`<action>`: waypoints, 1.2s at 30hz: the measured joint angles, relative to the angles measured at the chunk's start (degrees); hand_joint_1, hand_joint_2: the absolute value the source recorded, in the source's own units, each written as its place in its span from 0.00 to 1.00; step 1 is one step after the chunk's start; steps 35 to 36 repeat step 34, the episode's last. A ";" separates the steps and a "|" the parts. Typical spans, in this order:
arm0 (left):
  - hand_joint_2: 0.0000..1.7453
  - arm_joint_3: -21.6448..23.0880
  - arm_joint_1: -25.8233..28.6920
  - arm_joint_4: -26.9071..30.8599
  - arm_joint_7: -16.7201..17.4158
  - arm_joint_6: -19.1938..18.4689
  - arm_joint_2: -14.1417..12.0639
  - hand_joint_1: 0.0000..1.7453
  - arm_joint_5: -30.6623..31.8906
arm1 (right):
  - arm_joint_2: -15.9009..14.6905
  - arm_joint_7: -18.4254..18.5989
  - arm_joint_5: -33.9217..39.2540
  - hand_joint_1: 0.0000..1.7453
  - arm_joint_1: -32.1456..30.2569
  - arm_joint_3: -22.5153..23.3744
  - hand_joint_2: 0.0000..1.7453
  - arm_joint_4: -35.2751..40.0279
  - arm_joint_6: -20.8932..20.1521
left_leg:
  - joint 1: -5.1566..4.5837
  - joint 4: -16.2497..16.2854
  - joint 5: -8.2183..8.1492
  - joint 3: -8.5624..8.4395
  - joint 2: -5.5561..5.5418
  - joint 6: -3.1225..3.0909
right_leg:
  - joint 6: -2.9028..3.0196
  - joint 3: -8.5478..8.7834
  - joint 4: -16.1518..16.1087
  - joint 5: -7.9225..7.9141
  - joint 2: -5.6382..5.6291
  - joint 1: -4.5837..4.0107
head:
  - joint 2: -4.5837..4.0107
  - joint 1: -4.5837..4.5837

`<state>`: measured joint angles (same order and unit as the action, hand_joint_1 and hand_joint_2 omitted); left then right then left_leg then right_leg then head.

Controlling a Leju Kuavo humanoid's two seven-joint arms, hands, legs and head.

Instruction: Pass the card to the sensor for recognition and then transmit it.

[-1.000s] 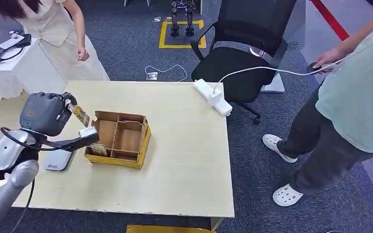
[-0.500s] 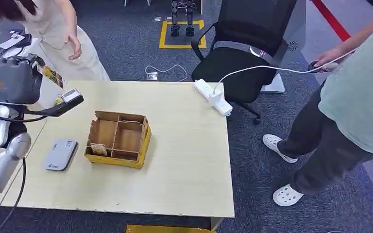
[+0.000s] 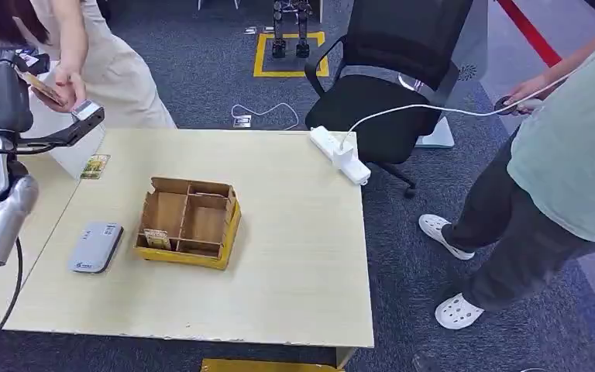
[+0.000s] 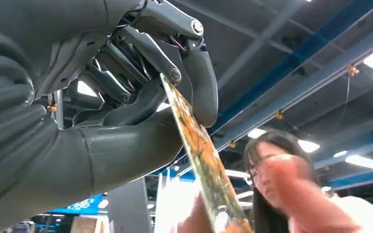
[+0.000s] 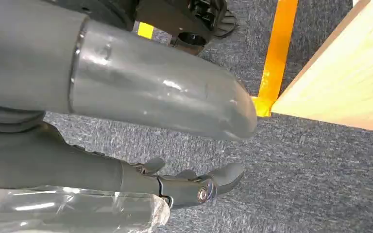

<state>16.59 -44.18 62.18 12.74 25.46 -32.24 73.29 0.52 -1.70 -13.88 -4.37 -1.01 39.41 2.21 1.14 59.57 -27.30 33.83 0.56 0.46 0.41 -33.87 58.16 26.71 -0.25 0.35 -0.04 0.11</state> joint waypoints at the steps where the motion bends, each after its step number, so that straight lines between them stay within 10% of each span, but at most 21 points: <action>1: 1.00 0.00 -0.12 -0.44 0.00 0.02 0.02 1.00 0.00 | 0.00 0.00 0.20 0.00 0.01 -0.22 0.00 -0.07 0.15 | 0.00 0.00 0.00 0.00 0.00 0.00 | 0.00 0.00 0.00 0.00 0.00 0.00 | 0.00 -0.02; 4: 1.00 0.00 -0.32 -1.66 0.00 -0.04 0.11 0.97 -0.02 | 0.00 -0.04 0.48 0.00 -0.01 -0.68 0.00 -0.24 0.54 | 0.00 0.00 0.00 0.00 0.00 0.00 | 0.00 0.00 0.00 0.00 -0.01 0.00 | 0.00 0.00; 5: 1.00 0.02 -0.36 -1.96 0.00 -0.04 0.22 0.72 -0.02 | 0.00 -0.09 0.57 0.00 0.00 -0.76 0.00 -0.28 0.59 | 0.00 0.00 0.00 0.00 0.00 0.00 | 0.00 0.00 0.00 0.00 0.00 0.00 | 0.00 0.00; 6: 1.00 0.02 -0.42 -2.21 -0.11 -0.04 0.37 0.10 -0.02 | 0.00 -0.11 0.76 0.00 0.00 -0.90 0.00 -0.35 0.63 | 0.00 0.00 0.00 0.00 0.00 0.00 | 0.00 0.00 0.00 0.00 0.00 0.00 | 0.00 -0.02; 9: 1.00 0.02 -0.61 -2.90 -0.22 -0.02 0.59 0.00 -0.17 | 0.00 -0.24 1.09 0.00 0.00 -1.31 0.00 -0.44 0.68 | 0.00 0.00 0.00 0.00 0.01 0.00 | 0.00 0.00 0.00 0.00 -0.01 0.00 | 0.00 0.00; 21: 1.00 0.02 -1.22 -3.69 -0.37 -1.03 -0.31 0.00 -1.05 | -0.02 -0.26 2.67 0.00 -0.02 -2.43 0.00 -0.72 0.90 | 0.00 -0.01 0.00 0.05 0.01 0.00 | 0.00 0.01 0.01 0.00 -0.01 0.00 | 0.00 0.00; 36: 1.00 -6.67 11.18 -4.94 2.45 -1.66 -9.75 0.00 -4.46 | -0.15 -0.20 4.41 0.00 -0.55 -2.93 0.00 -1.77 2.67 | 0.01 -0.09 -0.02 0.11 0.17 0.00 | 0.00 -0.10 0.03 0.03 -0.18 0.00 | 0.00 -0.11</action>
